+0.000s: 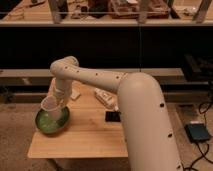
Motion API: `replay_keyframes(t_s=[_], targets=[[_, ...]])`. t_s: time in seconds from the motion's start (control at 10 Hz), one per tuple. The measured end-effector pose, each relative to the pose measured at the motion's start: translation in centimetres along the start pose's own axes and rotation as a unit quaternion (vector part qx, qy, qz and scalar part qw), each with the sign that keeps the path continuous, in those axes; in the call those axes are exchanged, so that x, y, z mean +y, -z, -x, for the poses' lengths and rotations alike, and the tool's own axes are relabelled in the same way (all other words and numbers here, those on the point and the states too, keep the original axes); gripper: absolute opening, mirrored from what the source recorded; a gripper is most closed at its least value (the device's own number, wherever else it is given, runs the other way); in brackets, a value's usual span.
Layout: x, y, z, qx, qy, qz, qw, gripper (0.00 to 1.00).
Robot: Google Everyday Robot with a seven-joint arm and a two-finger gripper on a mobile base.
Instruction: Place the ceramic cup in the ceramic bowl
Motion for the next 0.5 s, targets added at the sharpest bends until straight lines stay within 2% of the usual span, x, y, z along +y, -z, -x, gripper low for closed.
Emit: replay_keyframes(t_s=[0.2, 0.3, 0.5], targets=[[0.4, 0.2, -0.1, 0.041, -0.001, 0.006, 0.9991, 0.67], [0.1, -0.4, -0.1, 0.050, 0.006, 0.004, 0.9987, 0.76], [0.2, -1.2, -0.7, 0.050, 0.012, -0.006, 0.9986, 0.80]])
